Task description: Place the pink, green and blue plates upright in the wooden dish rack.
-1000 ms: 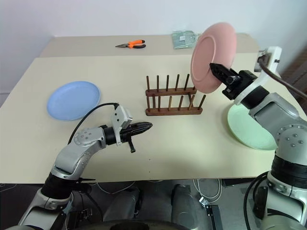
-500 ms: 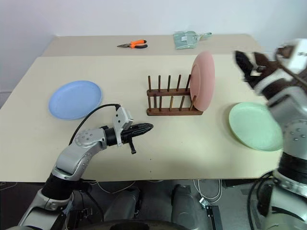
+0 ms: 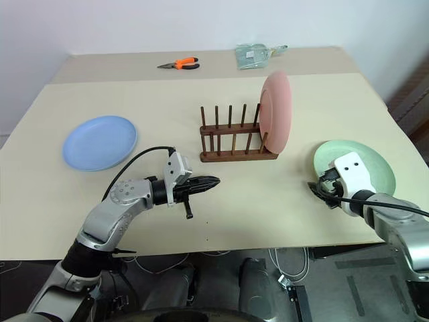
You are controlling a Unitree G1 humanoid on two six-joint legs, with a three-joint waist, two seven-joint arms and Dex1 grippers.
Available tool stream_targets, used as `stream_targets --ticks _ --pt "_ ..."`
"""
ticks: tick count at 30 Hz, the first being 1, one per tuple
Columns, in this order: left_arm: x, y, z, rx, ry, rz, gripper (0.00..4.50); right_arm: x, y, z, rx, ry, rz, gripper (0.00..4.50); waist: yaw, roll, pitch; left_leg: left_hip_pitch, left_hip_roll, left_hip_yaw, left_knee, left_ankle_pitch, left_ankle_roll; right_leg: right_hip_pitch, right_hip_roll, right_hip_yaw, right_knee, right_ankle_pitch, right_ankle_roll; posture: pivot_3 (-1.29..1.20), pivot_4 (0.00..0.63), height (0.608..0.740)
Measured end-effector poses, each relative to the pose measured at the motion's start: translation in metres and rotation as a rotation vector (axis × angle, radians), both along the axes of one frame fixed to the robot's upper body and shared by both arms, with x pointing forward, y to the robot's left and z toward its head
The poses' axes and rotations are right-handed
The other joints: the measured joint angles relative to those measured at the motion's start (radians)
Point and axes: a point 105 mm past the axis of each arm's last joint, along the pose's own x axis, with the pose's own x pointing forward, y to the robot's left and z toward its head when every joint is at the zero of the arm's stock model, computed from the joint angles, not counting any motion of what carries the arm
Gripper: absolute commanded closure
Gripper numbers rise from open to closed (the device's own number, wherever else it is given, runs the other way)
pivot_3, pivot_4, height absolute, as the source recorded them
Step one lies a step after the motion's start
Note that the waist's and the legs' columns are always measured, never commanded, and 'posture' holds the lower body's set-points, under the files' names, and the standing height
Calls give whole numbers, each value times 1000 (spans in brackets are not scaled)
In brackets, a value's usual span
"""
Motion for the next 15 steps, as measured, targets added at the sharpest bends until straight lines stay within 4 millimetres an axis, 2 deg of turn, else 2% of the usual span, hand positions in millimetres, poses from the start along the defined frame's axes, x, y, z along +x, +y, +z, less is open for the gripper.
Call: stream_targets --ticks 2,4,5,9,10,11,13,15 --pt "0 0 0 0 -1 -1 4500 0 -5 -9 -39 28 -19 3217 8 0 0 0 0 0 0 0 0 0 0 0 0 2 -3 0 150 740" --pt "0 0 0 1 -1 0 4500 2 -7 -9 -64 20 -25 4252 14 0 0 0 0 0 0 0 0 0 0 0 0 2 -3 0 150 740" --pt "0 1 0 4 -1 0 4500 4 -8 -6 -76 3 -26 4477 15 -1 0 0 0 0 1 0 0 0 0 0 0 1 -1 0 150 740" --pt "0 3 -1 10 -1 5 4500 13 -10 6 -93 -61 -33 4477 14 -3 -1 1 0 0 1 0 0 2 0 0 0 0 0 0 150 740" --pt "1 3 -1 13 -1 7 4500 19 -9 14 -86 -108 -34 4477 12 -2 -1 1 0 0 1 0 0 2 0 0 0 0 0 0 150 740" --pt "1 3 -1 13 -1 9 4500 27 -8 28 -78 -176 -39 4477 9 -1 0 1 0 1 1 0 0 1 0 0 0 0 0 0 150 740" --pt "1 4 -1 16 -6 14 4500 43 -9 69 -58 -355 -60 4477 7 2 1 1 0 1 1 0 0 0 0 0 1 0 0 0 150 740" --pt "2 10 -2 23 -17 30 4500 55 -4 127 45 -574 -75 4477 5 3 1 1 0 1 0 0 0 -1 1 0 1 1 0 0 150 740"
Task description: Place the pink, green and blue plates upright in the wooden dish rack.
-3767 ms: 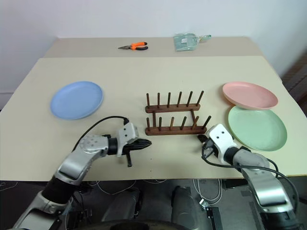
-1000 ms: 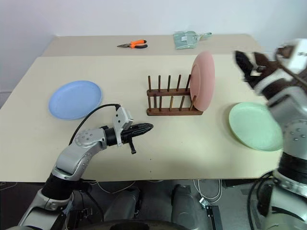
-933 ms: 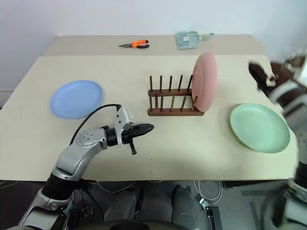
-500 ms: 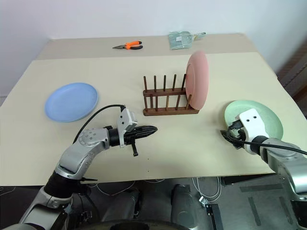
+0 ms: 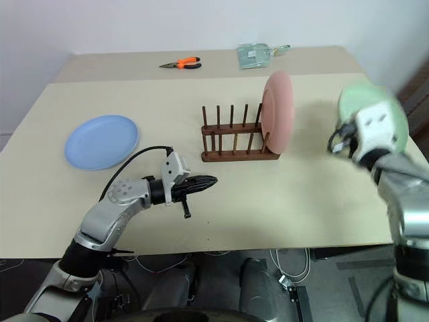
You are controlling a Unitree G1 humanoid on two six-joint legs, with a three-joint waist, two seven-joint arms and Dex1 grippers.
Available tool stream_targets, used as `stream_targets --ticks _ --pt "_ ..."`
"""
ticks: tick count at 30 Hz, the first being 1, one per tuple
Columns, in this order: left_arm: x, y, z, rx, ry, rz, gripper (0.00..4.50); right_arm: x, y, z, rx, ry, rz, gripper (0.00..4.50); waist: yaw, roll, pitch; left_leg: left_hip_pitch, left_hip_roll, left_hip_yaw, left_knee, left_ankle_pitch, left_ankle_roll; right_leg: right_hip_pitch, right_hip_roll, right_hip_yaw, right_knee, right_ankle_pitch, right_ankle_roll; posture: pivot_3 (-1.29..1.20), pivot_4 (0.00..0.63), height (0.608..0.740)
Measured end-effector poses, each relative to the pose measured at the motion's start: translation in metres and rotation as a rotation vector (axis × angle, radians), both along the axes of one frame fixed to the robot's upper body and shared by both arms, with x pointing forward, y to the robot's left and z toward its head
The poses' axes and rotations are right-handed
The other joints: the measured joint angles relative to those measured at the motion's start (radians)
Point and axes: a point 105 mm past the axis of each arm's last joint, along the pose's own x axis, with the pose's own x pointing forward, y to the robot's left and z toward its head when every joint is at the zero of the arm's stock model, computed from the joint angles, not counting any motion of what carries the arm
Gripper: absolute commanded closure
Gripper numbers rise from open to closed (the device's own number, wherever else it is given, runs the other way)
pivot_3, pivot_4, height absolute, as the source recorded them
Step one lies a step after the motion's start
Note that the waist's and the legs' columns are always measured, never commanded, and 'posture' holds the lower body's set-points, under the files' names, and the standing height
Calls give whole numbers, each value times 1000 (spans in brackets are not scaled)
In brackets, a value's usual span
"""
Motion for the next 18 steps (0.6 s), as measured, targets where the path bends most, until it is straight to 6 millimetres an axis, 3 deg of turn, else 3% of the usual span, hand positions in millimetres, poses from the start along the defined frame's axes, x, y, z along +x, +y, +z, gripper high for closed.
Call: stream_targets --ticks 3,5,6,12,15,18 --pt "2 9 -1 3 -13 26 4500 -6 23 93 226 -315 155 4477 3 1 0 0 0 -3 -1 0 0 0 1 -1 0 3 -2 0 150 740" --pt "7 19 -1 4 -29 57 4500 -17 48 121 334 -382 325 4477 9 -2 -1 -1 1 -5 -1 0 0 1 1 -3 0 2 -3 0 150 740" --pt "9 23 -1 7 -32 70 4500 -20 58 125 367 -383 391 4477 10 -2 -2 -1 1 -6 -1 0 0 1 1 -3 -1 1 -4 0 150 740" --pt "14 40 -5 42 -46 115 4500 -38 143 113 671 -142 903 4477 7 -2 -1 -1 0 -6 0 0 0 0 -1 -2 0 1 -5 0 150 740" --pt "12 41 -8 44 -38 115 4500 -32 165 101 799 -25 937 4477 6 -2 -2 -1 0 -6 -1 0 0 0 0 -2 0 1 -5 0 150 740" --pt "11 42 -10 45 -32 120 4500 -14 169 79 922 92 849 4477 9 -2 -2 -2 -1 -5 -1 0 0 -1 0 -2 0 2 -5 0 150 740"
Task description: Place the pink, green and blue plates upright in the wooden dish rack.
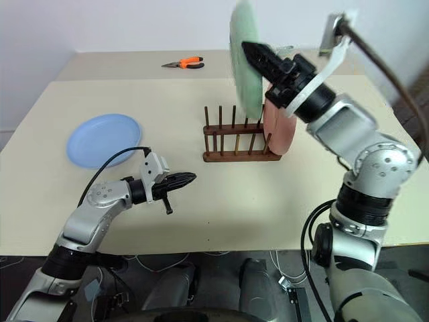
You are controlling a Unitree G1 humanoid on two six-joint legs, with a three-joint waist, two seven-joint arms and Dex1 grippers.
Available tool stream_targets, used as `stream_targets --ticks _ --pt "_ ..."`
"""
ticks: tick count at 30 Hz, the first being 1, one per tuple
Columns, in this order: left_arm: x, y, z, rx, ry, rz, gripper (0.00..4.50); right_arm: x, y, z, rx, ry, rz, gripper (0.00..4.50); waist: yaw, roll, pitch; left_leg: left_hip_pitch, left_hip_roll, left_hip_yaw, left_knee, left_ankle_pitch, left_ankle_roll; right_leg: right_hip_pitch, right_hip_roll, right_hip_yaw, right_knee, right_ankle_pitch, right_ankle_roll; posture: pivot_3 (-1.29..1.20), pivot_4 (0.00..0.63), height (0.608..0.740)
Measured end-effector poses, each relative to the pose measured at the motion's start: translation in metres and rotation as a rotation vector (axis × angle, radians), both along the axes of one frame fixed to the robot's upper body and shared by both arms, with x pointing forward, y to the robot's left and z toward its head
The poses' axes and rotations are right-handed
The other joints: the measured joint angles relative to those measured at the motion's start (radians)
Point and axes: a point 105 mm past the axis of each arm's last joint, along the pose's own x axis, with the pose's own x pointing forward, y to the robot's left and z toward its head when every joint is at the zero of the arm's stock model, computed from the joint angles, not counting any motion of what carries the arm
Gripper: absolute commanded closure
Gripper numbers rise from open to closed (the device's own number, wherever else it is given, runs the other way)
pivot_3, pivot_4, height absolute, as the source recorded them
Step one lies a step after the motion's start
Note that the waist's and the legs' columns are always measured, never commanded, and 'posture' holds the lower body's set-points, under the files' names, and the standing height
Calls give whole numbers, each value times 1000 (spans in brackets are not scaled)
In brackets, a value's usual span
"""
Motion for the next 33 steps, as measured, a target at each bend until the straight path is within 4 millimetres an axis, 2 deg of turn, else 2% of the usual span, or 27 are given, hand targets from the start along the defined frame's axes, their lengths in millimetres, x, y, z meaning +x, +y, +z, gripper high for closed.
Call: stream_targets --ticks 3,11,16,19,21,23,26,28,31,32,33 --pt "-1 1 -3 2 8 5 4500 4 1 -13 -6 68 -15 4477 -1 0 0 -1 0 1 0 0 0 -2 0 0 0 2 3 0 150 740" --pt "-3 -2 -2 2 7 -8 4500 5 4 -13 70 131 -11 4477 -9 0 0 0 0 2 0 0 0 -2 1 0 1 2 2 0 150 740" --pt "-2 -3 -1 0 5 -10 4500 17 6 -33 87 241 -46 4477 -12 0 0 0 0 2 0 0 0 -2 1 1 1 2 3 0 150 740" --pt "-2 -3 -1 0 7 -9 4500 22 4 -40 79 268 -70 3546 -13 0 0 0 0 2 0 0 0 -2 1 1 1 2 3 0 150 740" --pt "-2 -3 -2 0 19 -4 3949 27 1 -41 -1 227 -127 2585 -15 1 0 0 0 2 0 0 0 -2 1 0 1 2 3 0 150 740" --pt "-2 -1 -3 -6 33 4 3192 31 -4 -35 -105 143 -197 1603 -18 1 0 0 0 3 0 0 0 -2 1 0 1 2 3 0 150 740" --pt "4 6 3 -56 42 64 1688 28 -8 -20 -279 -52 -274 1534 -25 0 0 0 0 2 -1 0 0 -2 1 0 1 2 4 0 150 740" --pt "17 21 13 -80 0 172 680 26 -15 -4 -410 -215 -341 1534 -25 0 0 0 0 3 0 0 0 -3 1 0 1 1 5 0 150 740" --pt "54 71 35 -128 -86 504 608 17 -21 23 -530 -431 -385 274 -26 0 0 0 1 2 0 0 0 -2 1 -1 2 0 7 0 150 740" --pt "64 90 43 -146 -113 617 608 13 -18 29 -552 -490 -377 64 -27 -2 -1 1 1 2 -1 0 0 -2 2 -1 2 0 8 0 150 740" --pt "69 104 48 -159 -131 698 608 10 -15 30 -581 -530 -364 64 -28 -2 -2 1 1 2 -1 0 0 -2 2 0 2 0 8 0 150 740"
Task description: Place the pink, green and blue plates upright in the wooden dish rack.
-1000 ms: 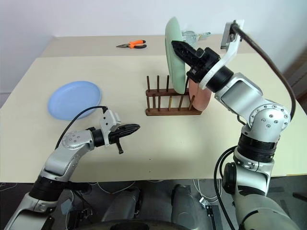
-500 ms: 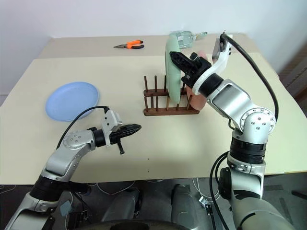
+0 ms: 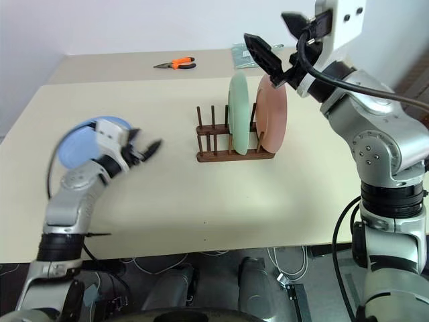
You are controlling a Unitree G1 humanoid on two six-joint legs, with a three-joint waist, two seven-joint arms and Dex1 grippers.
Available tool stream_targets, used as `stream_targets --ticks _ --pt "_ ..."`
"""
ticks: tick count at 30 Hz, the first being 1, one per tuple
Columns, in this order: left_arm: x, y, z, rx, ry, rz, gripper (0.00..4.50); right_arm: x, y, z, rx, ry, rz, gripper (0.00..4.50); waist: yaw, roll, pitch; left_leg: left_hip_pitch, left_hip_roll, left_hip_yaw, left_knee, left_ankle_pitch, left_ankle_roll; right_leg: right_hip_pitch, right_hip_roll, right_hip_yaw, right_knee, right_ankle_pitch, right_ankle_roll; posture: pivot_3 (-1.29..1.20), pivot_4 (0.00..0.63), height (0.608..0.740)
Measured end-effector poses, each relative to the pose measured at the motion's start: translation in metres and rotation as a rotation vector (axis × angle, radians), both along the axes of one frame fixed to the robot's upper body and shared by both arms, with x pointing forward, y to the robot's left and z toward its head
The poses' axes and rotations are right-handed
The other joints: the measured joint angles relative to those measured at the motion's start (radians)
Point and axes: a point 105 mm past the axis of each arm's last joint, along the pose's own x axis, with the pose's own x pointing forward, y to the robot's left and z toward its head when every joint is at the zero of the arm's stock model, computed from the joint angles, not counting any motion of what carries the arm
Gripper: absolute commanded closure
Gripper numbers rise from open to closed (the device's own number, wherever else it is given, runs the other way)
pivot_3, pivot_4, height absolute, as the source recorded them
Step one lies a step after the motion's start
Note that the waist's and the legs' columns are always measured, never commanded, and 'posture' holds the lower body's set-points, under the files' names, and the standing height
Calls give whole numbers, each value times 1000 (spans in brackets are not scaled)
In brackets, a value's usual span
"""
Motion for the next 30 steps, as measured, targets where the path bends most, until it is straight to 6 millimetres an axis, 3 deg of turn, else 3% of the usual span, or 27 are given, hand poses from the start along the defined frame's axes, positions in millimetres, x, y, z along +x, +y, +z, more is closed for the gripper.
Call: stream_targets --ticks 2,4,7,10,14,16,18,24,27,30 --pt "12 39 8 -40 -10 239 87 -4 15 -7 -110 -39 40 0 0 0 0 0 0 0 0 0 0 0 0 0 0 2 -1 0 150 740" --pt "15 77 12 -68 0 474 39 -8 28 -16 -190 -62 77 0 1 -1 0 -1 0 0 0 0 -1 -1 0 0 0 3 -2 0 150 740" --pt "-2 141 13 -114 45 876 39 -13 43 -35 -267 -67 133 0 3 -5 -1 -1 -1 -1 0 1 -1 -1 0 0 0 3 -1 0 150 740" --pt "-19 169 6 -175 115 1055 39 -12 51 -52 -301 -38 161 0 8 -6 -1 -2 -2 -1 0 1 -3 -1 -1 0 0 4 -1 0 150 740" --pt "-25 166 -23 -283 279 1073 39 -14 57 -60 -324 -31 187 0 21 -7 -1 -2 -2 -2 1 2 -4 -1 -1 0 1 4 -1 0 150 740" --pt "-24 153 -42 -393 364 1020 576 -15 59 -61 -325 -37 197 0 24 -8 -1 -2 -2 -2 1 2 -4 -1 -1 0 1 4 -1 0 150 740" --pt "-22 143 -45 -501 377 966 1362 -15 60 -61 -328 -38 201 0 26 -8 -1 -2 -2 -2 0 2 -5 -2 -1 0 1 4 -1 0 150 740" --pt "-18 132 -44 -676 372 907 4473 -17 59 -67 -341 -29 206 0 26 -9 -1 -2 -2 -2 0 3 -5 -2 -1 0 2 4 -1 0 150 740" --pt "-10 129 -25 -677 286 862 4473 -20 59 -70 -363 -15 227 0 28 -9 -1 -2 -2 -2 0 3 -6 -1 -1 0 2 4 -1 0 150 740" --pt "5 100 16 -626 113 647 4473 -26 66 -74 -420 -44 258 0 28 -14 1 -2 -2 -2 1 3 -7 -1 -1 0 1 4 -2 0 150 740"
